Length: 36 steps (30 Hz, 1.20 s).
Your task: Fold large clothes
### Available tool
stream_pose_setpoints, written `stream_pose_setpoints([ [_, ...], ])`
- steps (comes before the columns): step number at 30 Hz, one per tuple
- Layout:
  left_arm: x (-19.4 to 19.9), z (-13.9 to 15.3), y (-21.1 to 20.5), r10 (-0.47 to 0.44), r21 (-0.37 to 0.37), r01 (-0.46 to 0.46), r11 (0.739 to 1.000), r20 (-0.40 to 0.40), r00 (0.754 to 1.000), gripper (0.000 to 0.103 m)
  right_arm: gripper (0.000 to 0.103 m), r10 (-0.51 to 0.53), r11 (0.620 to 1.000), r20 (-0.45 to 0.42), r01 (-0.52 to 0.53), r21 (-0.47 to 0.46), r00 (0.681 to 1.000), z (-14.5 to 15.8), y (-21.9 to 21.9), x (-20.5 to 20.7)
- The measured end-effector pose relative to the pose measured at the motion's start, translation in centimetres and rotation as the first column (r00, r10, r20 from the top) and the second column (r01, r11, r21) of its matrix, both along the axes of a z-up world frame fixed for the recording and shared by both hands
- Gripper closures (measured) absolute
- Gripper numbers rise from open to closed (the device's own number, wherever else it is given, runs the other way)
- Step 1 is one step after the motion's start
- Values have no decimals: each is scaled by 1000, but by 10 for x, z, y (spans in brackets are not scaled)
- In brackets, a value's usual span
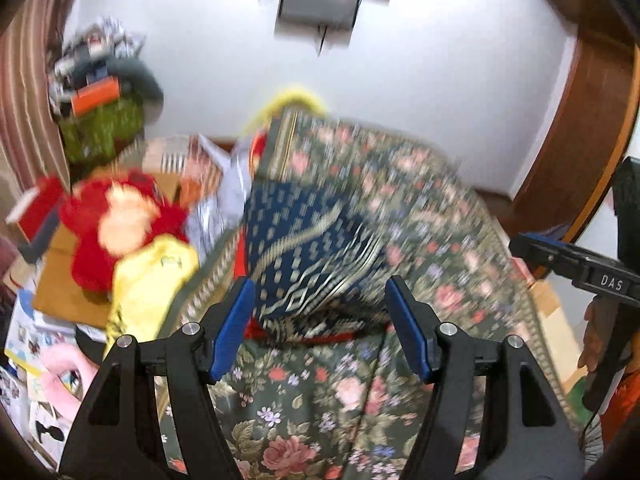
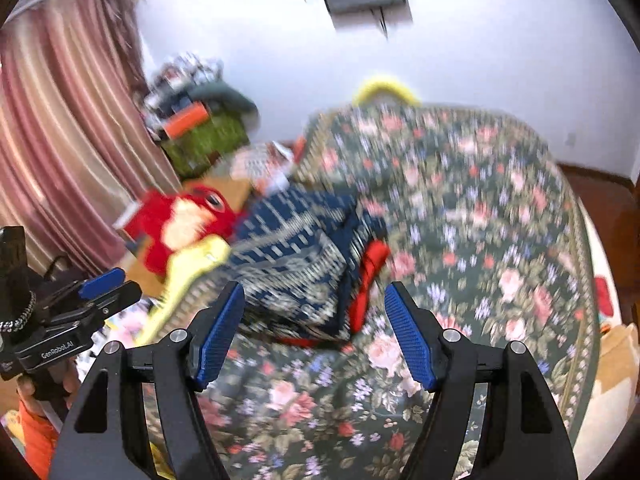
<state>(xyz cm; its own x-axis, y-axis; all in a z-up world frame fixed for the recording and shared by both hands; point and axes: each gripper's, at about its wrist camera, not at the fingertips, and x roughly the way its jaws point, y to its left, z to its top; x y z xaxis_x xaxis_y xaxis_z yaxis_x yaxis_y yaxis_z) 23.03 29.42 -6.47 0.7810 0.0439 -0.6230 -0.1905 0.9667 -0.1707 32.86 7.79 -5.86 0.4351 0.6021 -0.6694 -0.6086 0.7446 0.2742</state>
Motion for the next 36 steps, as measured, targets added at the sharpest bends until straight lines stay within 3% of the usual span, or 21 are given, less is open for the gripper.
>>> stream_pose_setpoints([
  [4,-42,53,-28,-23,66,14,998,146,989,37,34,1,994,116,-14,108,993,49,-20,-39],
  [9,-98,95,-69,-42,167,-11,986,312,949,37,34,-17,975,270,-43,217,963,95,-45,-92],
  [17,-162,118,-117,-38,231,-85,969,481,876,36,34,-64,952,415,-69,299,908,114,-70,-157],
  [19,-173,118,-123,-25,237,-110,965,504,863,34,30,-81,948,434,-65,311,897,114,-74,-166],
  [21,-182,116,-126,-9,227,-127,965,518,855,27,19,-102,948,451,-51,315,887,113,-75,-174],
  [23,-187,113,-127,9,211,-140,968,524,852,13,15,-124,948,467,-35,317,875,110,-78,-177],
  [26,-193,107,-128,26,199,-151,968,520,854,12,1,-147,953,485,-8,303,862,108,-77,-181],
  [30,-191,101,-128,37,206,-161,965,502,864,11,0,-185,951,502,24,309,845,105,-79,-185],
  [36,-195,96,-137,36,210,-160,965,495,868,7,0,-174,956,490,27,293,854,106,-79,-185],
])
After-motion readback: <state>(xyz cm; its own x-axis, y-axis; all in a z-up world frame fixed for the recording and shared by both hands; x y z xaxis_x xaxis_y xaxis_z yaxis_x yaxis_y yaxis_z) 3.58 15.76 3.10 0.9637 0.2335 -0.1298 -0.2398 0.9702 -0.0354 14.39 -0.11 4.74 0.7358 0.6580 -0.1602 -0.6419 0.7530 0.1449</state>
